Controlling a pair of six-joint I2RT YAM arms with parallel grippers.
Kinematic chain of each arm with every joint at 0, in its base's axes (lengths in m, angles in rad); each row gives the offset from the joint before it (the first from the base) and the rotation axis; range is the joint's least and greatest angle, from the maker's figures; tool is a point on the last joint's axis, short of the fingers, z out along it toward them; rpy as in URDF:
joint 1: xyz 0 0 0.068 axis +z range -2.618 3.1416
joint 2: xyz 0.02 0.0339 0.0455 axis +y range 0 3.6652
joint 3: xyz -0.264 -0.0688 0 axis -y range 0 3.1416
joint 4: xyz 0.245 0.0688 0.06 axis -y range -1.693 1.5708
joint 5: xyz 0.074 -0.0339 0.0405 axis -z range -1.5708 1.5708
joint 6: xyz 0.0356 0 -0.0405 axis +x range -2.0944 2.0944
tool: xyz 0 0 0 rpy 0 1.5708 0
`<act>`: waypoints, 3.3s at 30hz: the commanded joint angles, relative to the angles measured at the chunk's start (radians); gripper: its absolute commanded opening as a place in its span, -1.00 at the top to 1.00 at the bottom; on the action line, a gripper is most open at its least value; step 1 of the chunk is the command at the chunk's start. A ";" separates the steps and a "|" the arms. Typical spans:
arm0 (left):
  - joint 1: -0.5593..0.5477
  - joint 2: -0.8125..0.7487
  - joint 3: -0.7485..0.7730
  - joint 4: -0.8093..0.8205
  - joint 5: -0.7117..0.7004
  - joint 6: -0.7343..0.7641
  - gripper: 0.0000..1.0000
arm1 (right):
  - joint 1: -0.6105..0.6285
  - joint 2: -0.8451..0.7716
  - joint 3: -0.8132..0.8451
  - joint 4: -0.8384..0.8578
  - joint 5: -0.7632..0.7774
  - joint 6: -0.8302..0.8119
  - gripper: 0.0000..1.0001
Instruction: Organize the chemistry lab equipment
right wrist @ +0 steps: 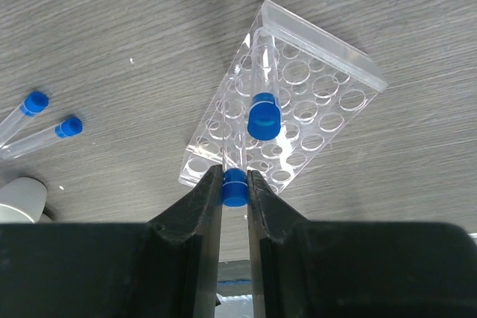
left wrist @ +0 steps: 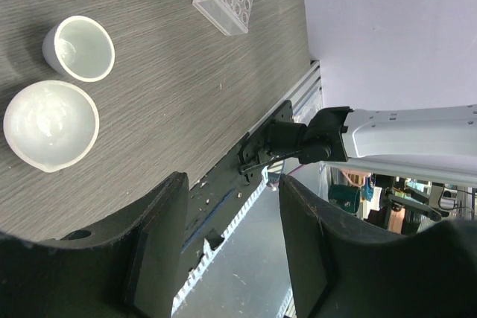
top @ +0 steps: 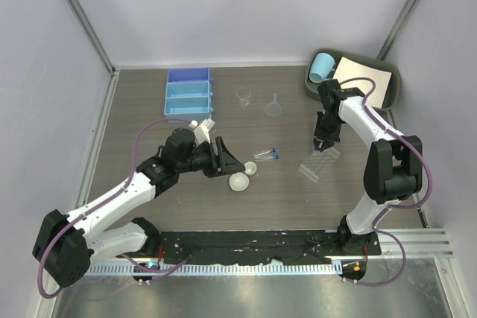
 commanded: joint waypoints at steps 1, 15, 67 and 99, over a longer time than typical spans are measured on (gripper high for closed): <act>0.004 0.010 0.006 0.041 0.025 0.005 -0.11 | -0.009 0.003 0.051 0.004 -0.002 -0.007 0.60; 0.004 0.025 0.009 0.040 0.028 0.005 -0.11 | -0.025 0.015 0.085 0.009 0.044 0.005 0.35; -0.100 1.105 1.293 -0.755 -0.502 0.879 -0.53 | 0.411 -0.979 -0.323 0.101 0.116 0.002 0.13; -0.175 1.234 1.249 -0.718 -0.478 1.052 -0.62 | 0.411 -1.057 -0.314 0.064 0.087 0.007 0.07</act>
